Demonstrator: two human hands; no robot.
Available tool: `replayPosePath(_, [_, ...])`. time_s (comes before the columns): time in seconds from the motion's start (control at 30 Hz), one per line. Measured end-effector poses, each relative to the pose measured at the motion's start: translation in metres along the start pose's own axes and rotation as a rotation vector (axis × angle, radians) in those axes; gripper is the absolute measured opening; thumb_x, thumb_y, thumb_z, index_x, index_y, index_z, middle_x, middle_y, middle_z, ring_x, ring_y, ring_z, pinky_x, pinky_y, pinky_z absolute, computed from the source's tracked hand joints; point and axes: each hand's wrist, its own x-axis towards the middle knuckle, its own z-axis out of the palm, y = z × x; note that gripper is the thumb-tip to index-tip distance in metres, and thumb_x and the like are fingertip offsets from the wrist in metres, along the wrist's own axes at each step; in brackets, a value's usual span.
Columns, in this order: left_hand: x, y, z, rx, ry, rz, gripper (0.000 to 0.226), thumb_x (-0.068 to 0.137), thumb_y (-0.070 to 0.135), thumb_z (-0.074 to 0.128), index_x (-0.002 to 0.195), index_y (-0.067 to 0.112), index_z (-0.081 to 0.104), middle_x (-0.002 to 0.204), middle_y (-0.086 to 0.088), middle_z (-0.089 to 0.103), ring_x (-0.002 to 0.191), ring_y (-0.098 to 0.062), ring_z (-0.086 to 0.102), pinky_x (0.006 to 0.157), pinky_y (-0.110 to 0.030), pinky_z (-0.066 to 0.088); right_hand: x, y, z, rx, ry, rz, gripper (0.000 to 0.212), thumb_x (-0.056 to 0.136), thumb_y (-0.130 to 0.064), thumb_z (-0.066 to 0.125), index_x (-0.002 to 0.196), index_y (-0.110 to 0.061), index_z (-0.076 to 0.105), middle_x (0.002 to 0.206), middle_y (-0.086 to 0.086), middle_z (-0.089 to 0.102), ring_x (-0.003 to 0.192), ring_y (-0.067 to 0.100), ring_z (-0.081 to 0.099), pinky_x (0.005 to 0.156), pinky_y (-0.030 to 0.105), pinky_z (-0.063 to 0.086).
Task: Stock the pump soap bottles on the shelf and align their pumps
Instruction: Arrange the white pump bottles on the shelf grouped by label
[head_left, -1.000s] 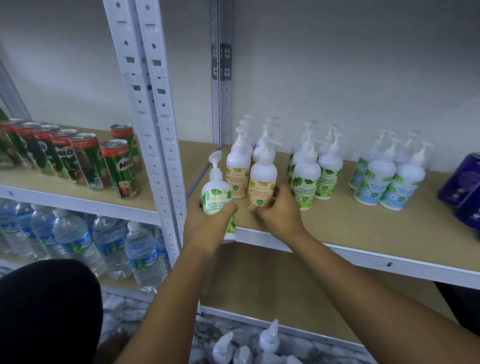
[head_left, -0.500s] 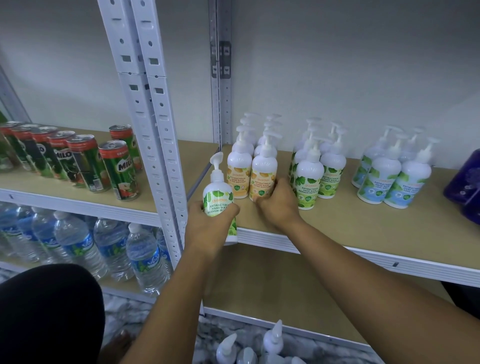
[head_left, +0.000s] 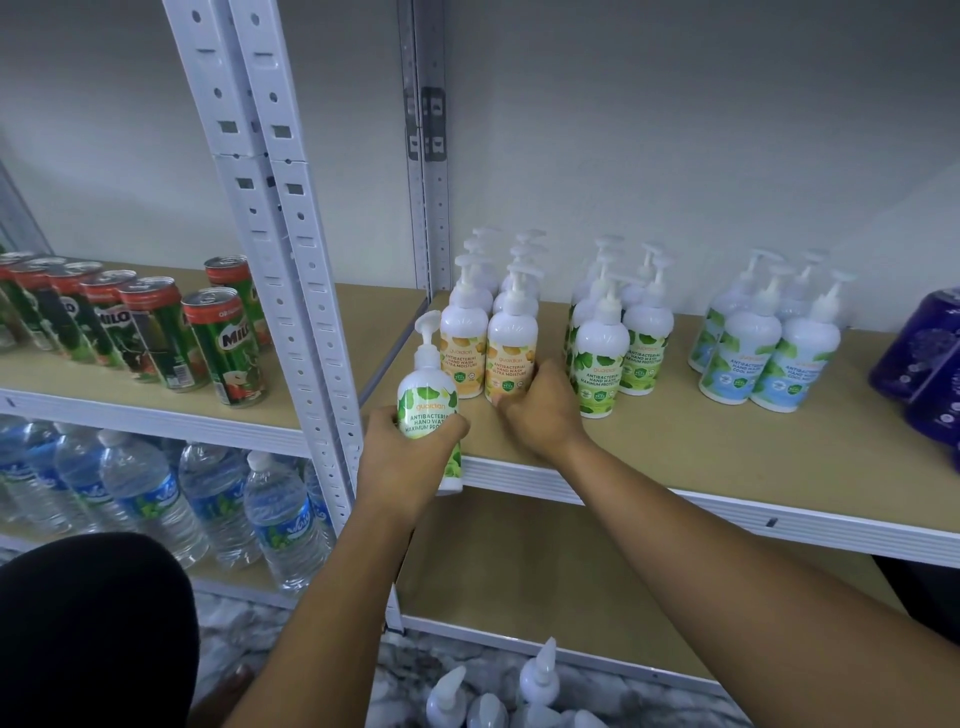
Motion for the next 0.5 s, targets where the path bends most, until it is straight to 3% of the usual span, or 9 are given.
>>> replayPosePath(0.13, [-0.009,0.004,0.001,0.037,-0.016,0.019,0.042,0.079,0.031,0.08,0.112,0.018,0.057,0.098,-0.005,0.067,0.085,-0.017,0.069,0.064,-0.029,0.056,-0.016,-0.001,-0.012,-0.037,-0.091,-0.046,0.036,0.071,-0.028,0.069,0.103,-0.012,0.06,0.104,-0.002,0.066,0.091,0.019,0.063,0.075,0.028,0.044])
replayPosePath(0.2, [-0.015,0.008,0.003,0.036,-0.037,0.033,0.039,0.08,0.029,0.08,0.109,0.019,0.057,0.096,-0.004,0.068,0.085,-0.018,0.069,0.065,-0.03,0.057,-0.029,0.004,-0.025,-0.076,-0.132,-0.088,0.042,0.075,-0.022,0.069,0.115,-0.012,0.061,0.11,-0.003,0.062,0.099,0.018,0.059,0.08,0.022,0.041])
replayPosePath(0.3, [-0.025,0.015,0.013,0.019,-0.081,0.075,0.031,0.08,0.024,0.08,0.103,0.018,0.061,0.094,-0.007,0.071,0.084,-0.021,0.072,0.069,-0.036,0.061,-0.05,0.019,-0.053,-0.125,-0.133,-0.066,0.059,0.084,-0.023,0.072,0.136,-0.009,0.048,0.131,0.002,0.048,0.119,0.018,0.05,0.092,0.021,0.037])
replayPosePath(0.43, [-0.036,0.025,0.04,-0.013,-0.146,0.104,0.051,0.07,0.034,0.085,0.111,0.016,0.061,0.096,-0.005,0.074,0.084,-0.02,0.074,0.08,-0.044,0.062,-0.062,0.045,-0.099,-0.157,-0.111,-0.067,0.033,0.084,-0.028,0.07,0.115,-0.019,0.065,0.12,-0.003,0.058,0.109,0.014,0.058,0.092,0.023,0.042])
replayPosePath(0.5, [-0.04,0.029,0.06,-0.055,-0.175,0.109,0.058,0.066,0.034,0.086,0.113,0.016,0.058,0.098,-0.008,0.074,0.083,-0.019,0.075,0.077,-0.04,0.062,-0.063,0.059,-0.128,-0.155,-0.077,-0.044,0.017,0.084,-0.026,0.069,0.101,-0.023,0.068,0.111,-0.005,0.064,0.103,0.013,0.06,0.089,0.024,0.044])
